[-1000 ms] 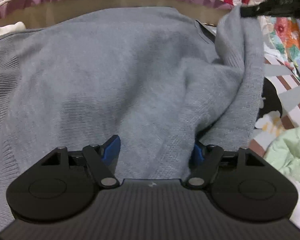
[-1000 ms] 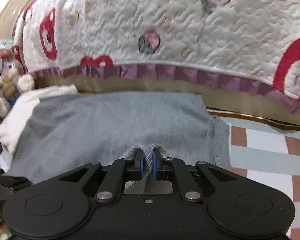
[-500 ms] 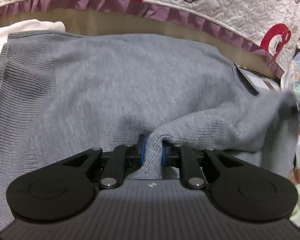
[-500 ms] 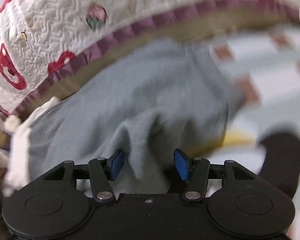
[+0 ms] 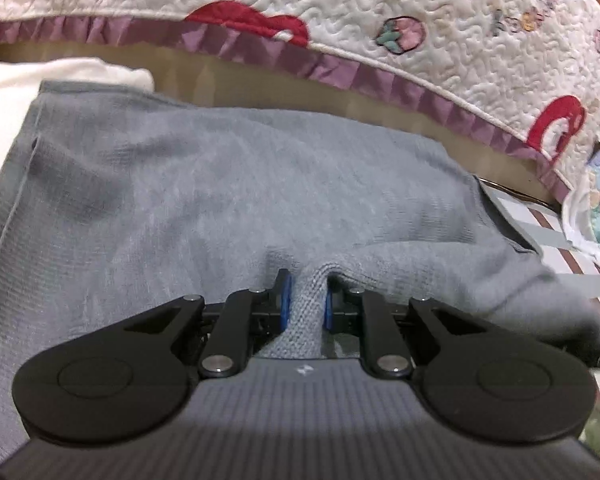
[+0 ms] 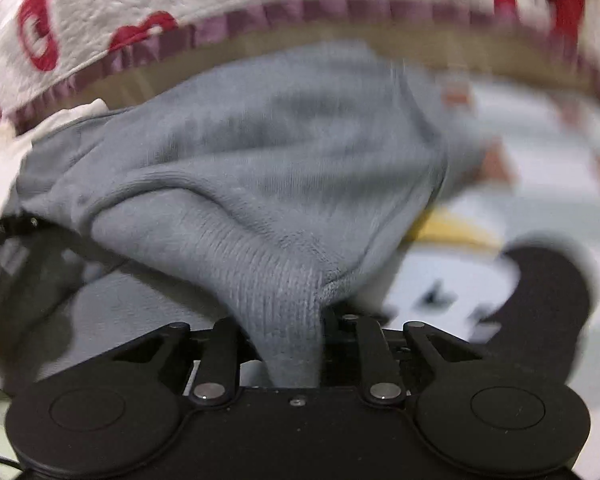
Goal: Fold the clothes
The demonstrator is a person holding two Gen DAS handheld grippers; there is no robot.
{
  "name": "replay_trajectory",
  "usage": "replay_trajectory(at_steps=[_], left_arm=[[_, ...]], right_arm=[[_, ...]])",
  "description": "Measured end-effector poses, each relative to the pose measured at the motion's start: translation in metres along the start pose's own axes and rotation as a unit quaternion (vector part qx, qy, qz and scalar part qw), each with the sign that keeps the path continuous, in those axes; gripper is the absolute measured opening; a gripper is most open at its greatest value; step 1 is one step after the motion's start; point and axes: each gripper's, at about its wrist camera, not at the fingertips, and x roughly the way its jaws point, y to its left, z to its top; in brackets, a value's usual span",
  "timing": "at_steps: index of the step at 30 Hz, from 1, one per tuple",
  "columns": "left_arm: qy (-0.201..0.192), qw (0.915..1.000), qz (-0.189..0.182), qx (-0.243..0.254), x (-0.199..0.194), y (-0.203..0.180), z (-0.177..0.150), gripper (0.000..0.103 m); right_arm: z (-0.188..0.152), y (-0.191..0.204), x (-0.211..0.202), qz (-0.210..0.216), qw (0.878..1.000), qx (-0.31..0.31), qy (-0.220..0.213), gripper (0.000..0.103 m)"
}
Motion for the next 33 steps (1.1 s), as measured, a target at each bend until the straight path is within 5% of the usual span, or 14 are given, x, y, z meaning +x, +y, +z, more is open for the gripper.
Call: replay_trajectory(at_steps=[3, 5, 8, 12, 16, 18, 25, 27, 30, 32, 33], left_arm=[[-0.022, 0.9988, -0.039, 0.019, -0.020, -0.011, 0.012, 0.015], [-0.037, 0.9967, -0.065, 0.032, -0.034, -0.018, 0.020, 0.015], [-0.043, 0.9927, -0.098, 0.055, -0.057, -0.038, 0.028, 0.021], [-0.004, 0.9937, -0.082, 0.076, -0.063, -0.062, 0.009, 0.028], [0.064, 0.9921, -0.031, 0.103, -0.044, -0.066, -0.025, 0.030], [0.093, 0.9891, -0.005, 0.114, -0.037, -0.068, -0.038, 0.039], [0.101, 0.9806, -0.013, 0.168, -0.034, -0.089, -0.054, 0.047], [0.097, 0.9783, -0.024, 0.182, -0.034, -0.096, -0.058, 0.048], [0.091, 0.9743, -0.041, 0.202, -0.035, -0.107, -0.063, 0.053], [0.087, 0.9712, -0.052, 0.215, -0.035, -0.114, -0.066, 0.053], [0.085, 0.9696, -0.058, 0.222, -0.036, -0.117, -0.068, 0.053]], right_arm=[[0.006, 0.007, -0.021, -0.040, 0.996, -0.062, -0.042, 0.017], [0.010, 0.003, -0.037, -0.056, 0.994, -0.068, -0.057, 0.006], [0.015, -0.003, -0.060, -0.080, 0.990, -0.079, -0.081, 0.007], [0.023, -0.011, -0.091, -0.113, 0.983, -0.092, -0.111, 0.007], [0.024, -0.020, -0.110, -0.138, 0.976, -0.102, -0.132, 0.007], [0.017, -0.024, -0.104, -0.143, 0.976, -0.103, -0.128, 0.007], [-0.003, -0.044, -0.087, -0.156, 0.975, -0.101, -0.122, 0.006], [-0.003, -0.059, -0.091, -0.118, 0.984, -0.077, -0.112, 0.006], [-0.013, -0.083, -0.094, -0.013, 0.997, -0.036, -0.070, 0.020], [-0.030, -0.089, -0.100, 0.021, 0.998, -0.033, -0.048, 0.056], [-0.041, -0.090, -0.103, 0.026, 0.998, -0.037, -0.037, 0.063]])
